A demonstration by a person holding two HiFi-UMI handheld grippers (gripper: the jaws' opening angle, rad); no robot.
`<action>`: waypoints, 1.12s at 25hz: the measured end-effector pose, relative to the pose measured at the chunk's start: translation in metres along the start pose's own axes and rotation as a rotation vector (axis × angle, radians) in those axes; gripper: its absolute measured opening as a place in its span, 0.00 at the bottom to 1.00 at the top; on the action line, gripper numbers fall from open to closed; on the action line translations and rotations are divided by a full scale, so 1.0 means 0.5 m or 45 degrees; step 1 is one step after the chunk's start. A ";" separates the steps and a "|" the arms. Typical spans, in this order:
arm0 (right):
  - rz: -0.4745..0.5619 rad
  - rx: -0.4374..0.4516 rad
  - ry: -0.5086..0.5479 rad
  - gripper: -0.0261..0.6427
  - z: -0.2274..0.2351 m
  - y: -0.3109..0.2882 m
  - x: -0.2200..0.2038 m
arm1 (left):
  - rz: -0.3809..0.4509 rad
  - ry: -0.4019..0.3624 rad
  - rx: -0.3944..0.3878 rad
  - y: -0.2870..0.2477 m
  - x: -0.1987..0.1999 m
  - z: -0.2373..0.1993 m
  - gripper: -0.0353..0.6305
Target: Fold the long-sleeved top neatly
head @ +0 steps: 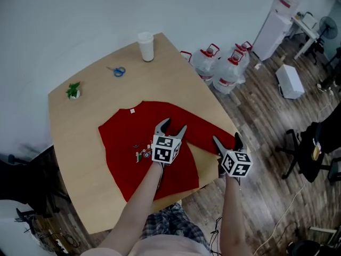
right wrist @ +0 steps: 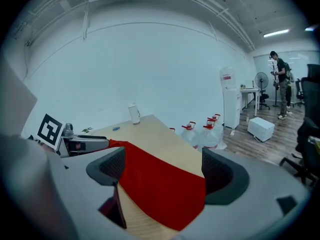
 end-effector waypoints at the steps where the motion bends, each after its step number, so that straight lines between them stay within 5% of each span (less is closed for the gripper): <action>1: -0.006 -0.020 -0.005 0.73 0.012 0.009 -0.004 | -0.003 -0.001 -0.014 -0.004 0.002 0.010 0.45; 18: -0.167 -0.305 -0.187 0.58 0.172 0.114 -0.138 | -0.123 -0.012 -0.193 -0.047 -0.056 0.195 0.45; 28: -0.376 -0.313 -0.185 0.47 0.170 0.049 -0.175 | -0.145 -0.026 -0.203 -0.041 -0.068 0.201 0.45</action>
Point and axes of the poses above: the fingertips, and each gripper's own axes: y backward along the fingers, z to its right, x out of its top, the point moved 9 cm from there along y, backward along the fingers, and after that the axes turned 1 degree about -y, right-handed, at the moved point
